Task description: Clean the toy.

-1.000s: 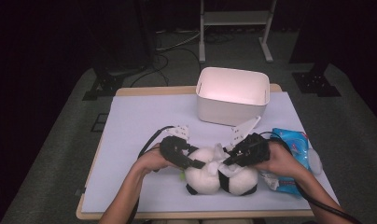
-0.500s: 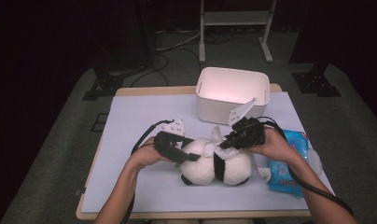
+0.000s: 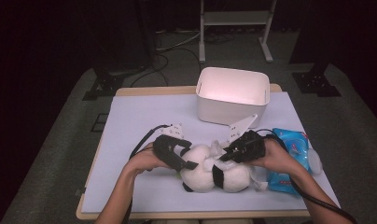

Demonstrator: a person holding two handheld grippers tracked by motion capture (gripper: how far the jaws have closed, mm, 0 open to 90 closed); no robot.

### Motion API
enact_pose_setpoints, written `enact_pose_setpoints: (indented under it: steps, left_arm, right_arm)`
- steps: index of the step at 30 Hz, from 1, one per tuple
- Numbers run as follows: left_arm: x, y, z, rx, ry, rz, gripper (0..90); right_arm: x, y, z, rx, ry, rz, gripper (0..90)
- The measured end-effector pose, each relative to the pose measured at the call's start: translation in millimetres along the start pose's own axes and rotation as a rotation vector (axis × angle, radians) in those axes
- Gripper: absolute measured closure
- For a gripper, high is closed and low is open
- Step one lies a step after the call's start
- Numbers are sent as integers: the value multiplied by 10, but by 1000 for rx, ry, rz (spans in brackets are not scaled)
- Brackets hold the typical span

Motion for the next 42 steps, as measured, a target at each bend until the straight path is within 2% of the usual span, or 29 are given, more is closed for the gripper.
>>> enact_pose_setpoints:
  steps: [3, 6, 9, 10, 11, 12, 14, 17, 18, 21, 29, 30, 36, 38, 42]
  left_arm:
    - [20, 36, -5, 15, -7, 22, 68]
    - [37, 96, -10, 25, -30, 51, 26]
    - [67, 150, 3, 33, -63, 91, 21]
    - [76, 161, 9, 36, -69, 117, 26]
    - [68, 161, 14, 34, -63, 141, 99]
    - [56, 153, 21, 32, -35, 143, 134]
    - [35, 129, 30, 16, -12, 133, 244]
    - [21, 98, 24, -6, 7, 84, 325]
    - [27, 81, 11, -10, 24, 61, 333]
    - [26, 46, -33, -29, 42, 25, 345]
    - [-23, -29, -161, -36, 136, -84, 357]
    - [-29, -34, -166, -27, 145, -87, 357]
    - [-52, 3, -120, -36, 126, -66, 353]
    - [-61, 23, -102, -35, 125, -61, 342]
    - [-76, 36, -72, -54, 100, -57, 280]
  right_arm:
    - [37, -10, 2, -1, -15, -5, 788]
    - [58, -22, -1, 0, -30, -13, 788]
    - [85, -35, -5, 2, -43, -27, 787]
    - [92, -41, -7, 6, -47, -27, 787]
    - [95, -45, -8, 7, -47, -27, 786]
    - [93, -46, -11, 9, -47, -29, 786]
    - [89, -57, -22, 10, -41, -38, 785]
    - [72, -63, -44, 6, -33, -25, 790]
    - [65, -65, -50, 7, -30, -19, 792]
    - [15, -84, -85, 2, -17, -1, 793]
    - [-114, -154, -174, 1, -5, 56, 792]
    - [-136, -170, -170, 5, 2, 56, 792]
    - [-275, -257, -27, 16, 53, 53, 790]
    - [-276, -243, 33, 25, 68, 44, 791]
    - [-214, -236, 90, 20, 52, 46, 791]
Point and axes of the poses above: each handheld gripper's, and its own axes: y roughly forward along the jaws, z roughly out of its underside, x roughly to its left, the point moved 3 cm from there along y, roughly forward along the jaws, and after that the axes turned 8 degrees about z, right-handed, at the moved point
